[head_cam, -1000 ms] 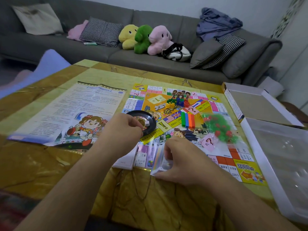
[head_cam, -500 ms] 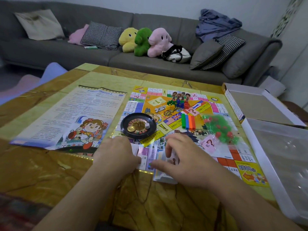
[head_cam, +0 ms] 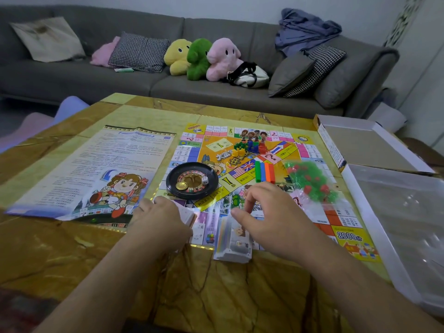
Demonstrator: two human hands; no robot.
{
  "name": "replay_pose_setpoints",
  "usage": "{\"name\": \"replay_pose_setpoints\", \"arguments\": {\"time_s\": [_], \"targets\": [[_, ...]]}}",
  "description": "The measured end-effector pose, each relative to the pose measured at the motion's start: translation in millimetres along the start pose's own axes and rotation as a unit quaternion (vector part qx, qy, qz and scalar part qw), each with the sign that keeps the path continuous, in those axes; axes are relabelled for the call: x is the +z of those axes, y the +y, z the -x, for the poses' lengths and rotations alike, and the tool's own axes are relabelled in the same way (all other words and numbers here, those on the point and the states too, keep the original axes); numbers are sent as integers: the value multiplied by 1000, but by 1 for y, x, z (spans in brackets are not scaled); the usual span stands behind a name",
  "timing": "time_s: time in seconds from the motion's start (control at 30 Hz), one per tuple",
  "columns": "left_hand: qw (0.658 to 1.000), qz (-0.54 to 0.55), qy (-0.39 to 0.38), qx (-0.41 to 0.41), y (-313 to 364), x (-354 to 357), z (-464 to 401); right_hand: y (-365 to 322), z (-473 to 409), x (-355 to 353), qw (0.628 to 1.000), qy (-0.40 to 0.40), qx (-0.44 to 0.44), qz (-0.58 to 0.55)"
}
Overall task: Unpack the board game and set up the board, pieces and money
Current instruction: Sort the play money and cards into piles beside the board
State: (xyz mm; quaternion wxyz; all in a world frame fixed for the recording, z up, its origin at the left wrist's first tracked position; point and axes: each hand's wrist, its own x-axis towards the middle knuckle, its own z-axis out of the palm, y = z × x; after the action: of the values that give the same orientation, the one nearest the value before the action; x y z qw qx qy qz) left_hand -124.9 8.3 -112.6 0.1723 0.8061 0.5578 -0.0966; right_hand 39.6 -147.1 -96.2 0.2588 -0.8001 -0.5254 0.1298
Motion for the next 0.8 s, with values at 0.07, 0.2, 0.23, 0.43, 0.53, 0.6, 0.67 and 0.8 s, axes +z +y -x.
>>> {"name": "replay_pose_setpoints", "arguments": {"time_s": [0.07, 0.2, 0.23, 0.43, 0.53, 0.6, 0.67, 0.8], "targets": [[999, 33, 18, 11, -1, 3, -1, 0, 1, -1, 1000, -2, 2, 1], [996, 78, 33, 16, 1, 3, 0, 1, 2, -1, 1000, -5, 6, -1], [996, 82, 31, 17, 1, 2, 0, 0, 2, -1, 1000, -7, 7, 0], [999, 25, 16, 16, 0, 4, -1, -1, 4, 0, 1000, -10, 7, 6], [1000, 16, 12, 11, 1, 5, 0, -1, 3, 1, 1000, -6, 4, 11], [999, 42, 15, 18, 2, 7, -2, -1, 3, 1, 1000, -6, 5, 12], [996, 86, 25, 25, 3, 7, 0, -3, 2, 2, 1000, -9, 6, 15], [991, 107, 62, 48, 6, 10, 6, -4, 2, 2, 1000, -15, 12, 17]]}}
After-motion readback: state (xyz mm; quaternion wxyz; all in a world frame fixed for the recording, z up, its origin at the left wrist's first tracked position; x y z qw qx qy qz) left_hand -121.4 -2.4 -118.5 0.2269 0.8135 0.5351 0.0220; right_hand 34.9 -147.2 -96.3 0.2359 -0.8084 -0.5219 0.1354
